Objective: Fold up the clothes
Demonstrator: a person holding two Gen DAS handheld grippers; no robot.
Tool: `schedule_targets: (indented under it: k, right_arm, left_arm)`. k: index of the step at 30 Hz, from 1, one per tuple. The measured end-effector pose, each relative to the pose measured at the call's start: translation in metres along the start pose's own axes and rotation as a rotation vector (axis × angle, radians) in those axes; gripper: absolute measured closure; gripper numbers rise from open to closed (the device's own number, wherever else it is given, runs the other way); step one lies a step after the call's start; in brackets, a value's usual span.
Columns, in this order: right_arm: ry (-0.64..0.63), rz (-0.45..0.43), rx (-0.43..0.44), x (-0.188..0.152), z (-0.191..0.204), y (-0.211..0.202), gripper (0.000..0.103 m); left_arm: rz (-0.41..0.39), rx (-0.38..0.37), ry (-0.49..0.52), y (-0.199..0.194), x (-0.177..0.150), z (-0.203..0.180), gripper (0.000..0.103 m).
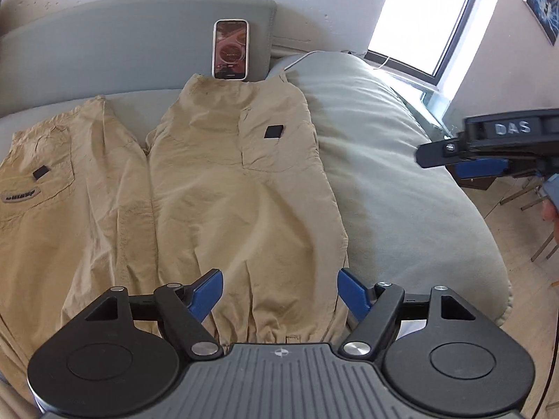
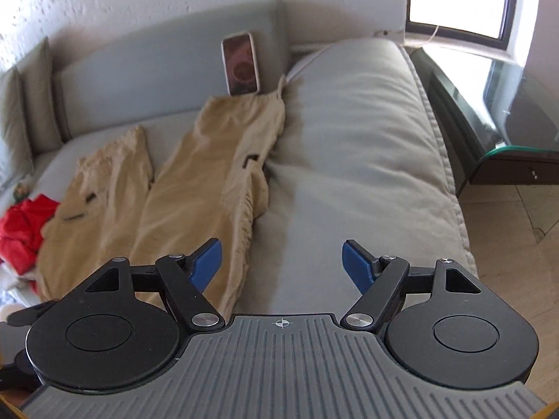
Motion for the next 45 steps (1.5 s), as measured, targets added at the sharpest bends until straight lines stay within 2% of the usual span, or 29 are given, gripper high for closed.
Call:
schedule_targets:
  k: [2, 6, 10, 13, 17, 19, 20, 21, 22, 23, 24, 26, 30, 32, 33, 35, 38, 40, 43, 44, 45]
  right_arm:
    - [0.014, 0.017, 0.037, -0.008, 0.000, 0.027, 0.026]
    - [0.153, 0.030, 0.152, 0.006, -0.019, 0.072, 0.027]
    - [0.264, 0.017, 0.254, 0.026, -0.029, 0.107, 0.039]
    - [0.316, 0.011, 0.316, 0.044, -0.035, 0.131, 0.039]
    - [0.359, 0.025, 0.352, 0.075, -0.038, 0.171, 0.039]
    - [0.358, 0.031, 0.356, 0.089, -0.037, 0.191, 0.039]
    - [0.357, 0.034, 0.356, 0.095, -0.037, 0.200, 0.039]
    - [0.348, 0.032, 0.347, 0.102, -0.036, 0.210, 0.039]
    - [0.339, 0.030, 0.339, 0.109, -0.035, 0.220, 0.039]
    - [0.331, 0.028, 0.338, 0.118, -0.035, 0.231, 0.041]
    - [0.324, 0.026, 0.336, 0.126, -0.034, 0.241, 0.047]
    - [0.322, 0.025, 0.340, 0.138, -0.030, 0.258, 0.053]
    - [0.292, 0.004, 0.311, 0.163, -0.017, 0.289, 0.063]
    - [0.258, -0.016, 0.259, 0.171, -0.011, 0.300, 0.092]
    - [0.242, -0.022, 0.219, 0.173, -0.009, 0.304, 0.101]
    - [0.246, -0.049, 0.164, 0.176, -0.011, 0.302, 0.101]
    - [0.235, -0.139, 0.097, 0.182, -0.022, 0.284, 0.102]
    - [0.229, -0.156, 0.059, 0.185, -0.033, 0.277, 0.102]
    - [0.240, -0.161, 0.025, 0.189, -0.048, 0.273, 0.101]
    - [0.249, -0.150, 0.033, 0.190, -0.051, 0.273, 0.100]
    - [0.261, -0.135, 0.036, 0.190, -0.052, 0.272, 0.096]
  left_arm:
    - [-0.025, -0.015, 0.023, 0.008, 0.005, -0.005, 0.030]
    - [-0.036, -0.016, 0.043, 0.034, 0.018, -0.018, 0.030]
    - [0.001, -0.025, 0.036, 0.064, 0.025, -0.030, 0.030]
    - [0.025, -0.025, 0.050, 0.088, 0.028, -0.040, 0.028]
    - [0.051, 0.049, 0.127, 0.115, 0.029, -0.047, 0.029]
    - [0.075, 0.075, 0.149, 0.124, 0.025, -0.045, 0.034]
    - [0.081, 0.084, 0.152, 0.126, 0.024, -0.042, 0.039]
    - [0.079, 0.089, 0.160, 0.128, 0.023, -0.040, 0.050]
    - [0.080, 0.097, 0.174, 0.129, 0.022, -0.038, 0.058]
    - [0.083, 0.095, 0.179, 0.130, 0.021, -0.036, 0.076]
    - [0.088, 0.087, 0.178, 0.131, 0.021, -0.035, 0.089]
    - [0.086, 0.072, 0.178, 0.133, 0.021, -0.034, 0.097]
    - [0.073, 0.031, 0.209, 0.132, 0.025, -0.039, 0.101]
    - [0.069, 0.003, 0.194, 0.130, 0.031, -0.040, 0.101]
    - [0.065, -0.015, 0.179, 0.127, 0.036, -0.040, 0.102]
    - [0.056, -0.059, 0.143, 0.118, 0.047, -0.043, 0.102]
    - [0.038, -0.105, 0.112, 0.110, 0.063, -0.051, 0.102]
    - [0.041, -0.125, 0.102, 0.115, 0.066, -0.057, 0.102]
    - [0.095, -0.118, 0.107, 0.130, 0.059, -0.064, 0.101]
    - [0.096, -0.119, 0.100, 0.130, 0.058, -0.063, 0.097]
    - [0.097, -0.126, 0.091, 0.127, 0.057, -0.063, 0.087]
Point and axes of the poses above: each gripper's, at about its wrist camera, not at the fingertips, and y roughly the way its jaws point, z to its left, x to its top, the point moved 7 cm from there along y, roughly the way its jaws point, and after that the axes turned 3 degrees about y, right-handed, at the moved point
